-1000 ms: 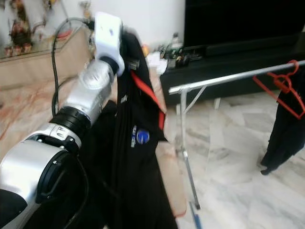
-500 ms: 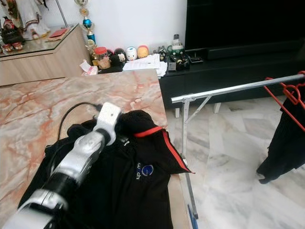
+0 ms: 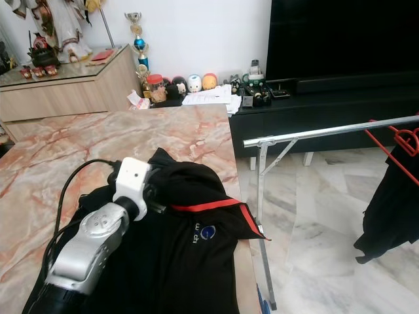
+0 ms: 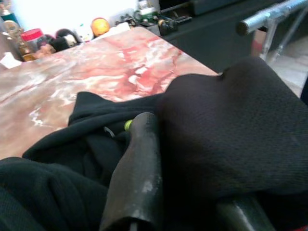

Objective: Hang hanger

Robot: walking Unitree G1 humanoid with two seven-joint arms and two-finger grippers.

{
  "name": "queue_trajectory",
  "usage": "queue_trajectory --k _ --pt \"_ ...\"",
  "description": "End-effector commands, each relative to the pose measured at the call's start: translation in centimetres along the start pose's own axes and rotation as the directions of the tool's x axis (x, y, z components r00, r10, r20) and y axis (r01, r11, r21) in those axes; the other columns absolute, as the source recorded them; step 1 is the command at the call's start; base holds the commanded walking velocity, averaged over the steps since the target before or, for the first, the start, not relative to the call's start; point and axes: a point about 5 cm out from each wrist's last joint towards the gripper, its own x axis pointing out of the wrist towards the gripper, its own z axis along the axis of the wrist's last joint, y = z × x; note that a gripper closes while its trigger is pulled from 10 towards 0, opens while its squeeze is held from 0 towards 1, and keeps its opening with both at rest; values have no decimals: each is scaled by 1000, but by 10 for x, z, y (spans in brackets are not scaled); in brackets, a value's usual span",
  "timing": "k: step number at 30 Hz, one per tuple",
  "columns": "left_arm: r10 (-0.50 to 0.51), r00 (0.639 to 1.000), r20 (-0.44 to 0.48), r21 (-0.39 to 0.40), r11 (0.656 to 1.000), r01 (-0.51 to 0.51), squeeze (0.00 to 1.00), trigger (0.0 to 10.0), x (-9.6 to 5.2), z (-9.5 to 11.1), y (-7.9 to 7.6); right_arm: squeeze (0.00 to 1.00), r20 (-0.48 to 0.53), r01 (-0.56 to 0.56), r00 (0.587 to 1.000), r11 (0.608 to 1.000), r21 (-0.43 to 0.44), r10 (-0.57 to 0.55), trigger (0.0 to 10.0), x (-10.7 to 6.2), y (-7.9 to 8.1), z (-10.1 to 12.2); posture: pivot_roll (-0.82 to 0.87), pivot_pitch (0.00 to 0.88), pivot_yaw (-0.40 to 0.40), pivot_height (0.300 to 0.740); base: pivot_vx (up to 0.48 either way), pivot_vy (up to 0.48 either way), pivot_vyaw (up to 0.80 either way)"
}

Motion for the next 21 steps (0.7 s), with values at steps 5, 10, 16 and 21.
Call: queue_trajectory --k 5,10,16,21 --pt "-110 992 -54 159 980 117 1000 10000 -20 -5 1 0 -7 -18 1000 1000 -11 18 10000 0 4 -1 11 8 116 740 0 0 0" --pt "-206 976 -76 207 954 217 1000 10000 -30 -2 3 0 -8 -19 1000 1000 -16 19 10000 0 3 -1 9 10 111 740 0 0 0" --pt "-309 945 -105 285 901 326 1000 10000 -37 2 5 0 -10 -18 1000 1000 -19 18 10000 0 2 -2 8 10 109 740 0 0 0" --pt "-320 945 -72 243 913 328 1000 10000 -40 9 13 0 -11 -16 1000 1000 -19 16 10000 -1 1 -3 3 10 107 740 0 0 0"
